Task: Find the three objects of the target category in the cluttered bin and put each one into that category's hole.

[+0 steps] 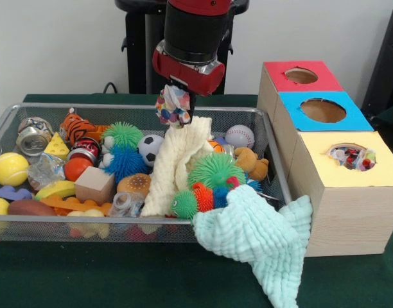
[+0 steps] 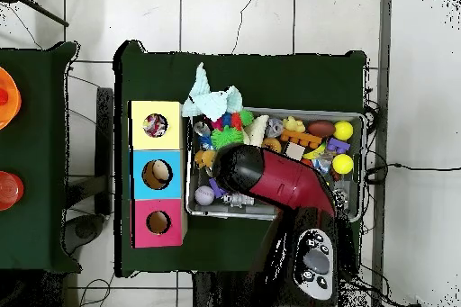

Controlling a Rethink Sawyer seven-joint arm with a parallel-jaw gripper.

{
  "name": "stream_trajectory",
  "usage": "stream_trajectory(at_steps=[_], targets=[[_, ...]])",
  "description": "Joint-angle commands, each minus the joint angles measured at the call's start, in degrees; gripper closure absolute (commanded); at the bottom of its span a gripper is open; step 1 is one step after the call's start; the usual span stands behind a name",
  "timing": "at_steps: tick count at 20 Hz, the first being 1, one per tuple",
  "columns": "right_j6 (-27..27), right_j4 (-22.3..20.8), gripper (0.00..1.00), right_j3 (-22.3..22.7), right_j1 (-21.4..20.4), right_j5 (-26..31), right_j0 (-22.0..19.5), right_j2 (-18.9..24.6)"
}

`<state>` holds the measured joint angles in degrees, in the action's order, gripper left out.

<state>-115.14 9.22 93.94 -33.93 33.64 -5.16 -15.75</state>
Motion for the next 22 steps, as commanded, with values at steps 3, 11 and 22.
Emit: stream_trajectory(at_steps=[3,11,22], targets=[[-19.7,5.1,1.00,-2.3,0.4,9.3,4.3,-2.9],[-22.4,8.9,1.00,-5.1,3.6,10.2,7.3,-3.8],[-29.6,12.3,1.00,-12.4,9.1,13.7,11.4,-5.7]])
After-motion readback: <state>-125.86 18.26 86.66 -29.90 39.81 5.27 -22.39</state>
